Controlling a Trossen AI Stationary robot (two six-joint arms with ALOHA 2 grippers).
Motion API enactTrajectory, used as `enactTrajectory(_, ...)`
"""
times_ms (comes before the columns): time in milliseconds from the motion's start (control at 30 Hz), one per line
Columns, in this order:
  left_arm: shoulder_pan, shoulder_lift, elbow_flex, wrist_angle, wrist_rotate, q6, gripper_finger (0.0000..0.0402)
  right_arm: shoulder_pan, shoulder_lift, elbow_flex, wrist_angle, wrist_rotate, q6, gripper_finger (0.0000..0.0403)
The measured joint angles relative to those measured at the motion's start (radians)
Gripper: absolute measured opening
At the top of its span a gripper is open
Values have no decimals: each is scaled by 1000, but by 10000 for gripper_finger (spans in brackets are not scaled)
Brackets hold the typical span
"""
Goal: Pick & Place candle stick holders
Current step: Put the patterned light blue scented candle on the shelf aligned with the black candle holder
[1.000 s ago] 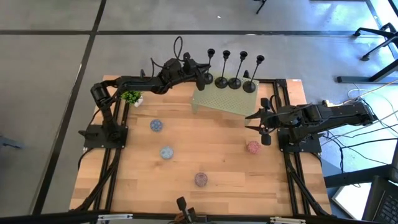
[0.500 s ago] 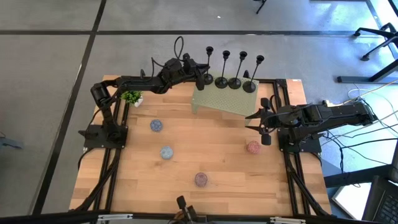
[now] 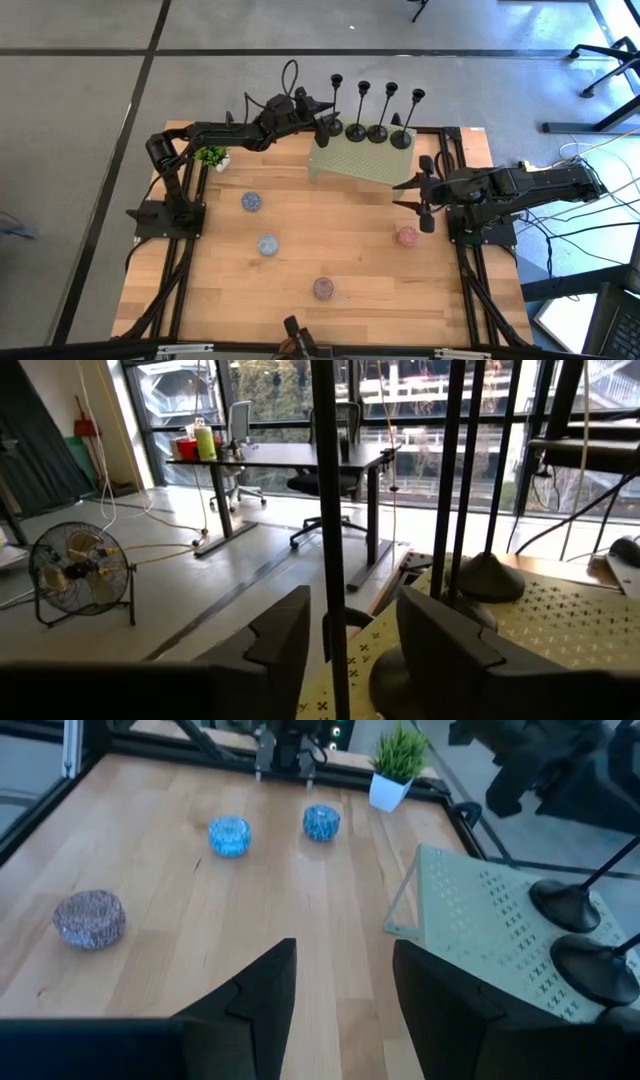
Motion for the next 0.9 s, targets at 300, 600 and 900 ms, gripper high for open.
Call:
enactTrajectory(300, -8, -51, 0, -129, -28, 88, 188, 0, 0, 0, 32, 0, 0, 171)
enactTrajectory(600, -92, -265, 0, -527, -140, 173, 192, 0, 0, 0, 35, -1, 108, 172)
enactTrajectory(900, -296, -541, 0, -1099, -34, 100, 183, 0, 33, 1, 36, 0, 318, 172)
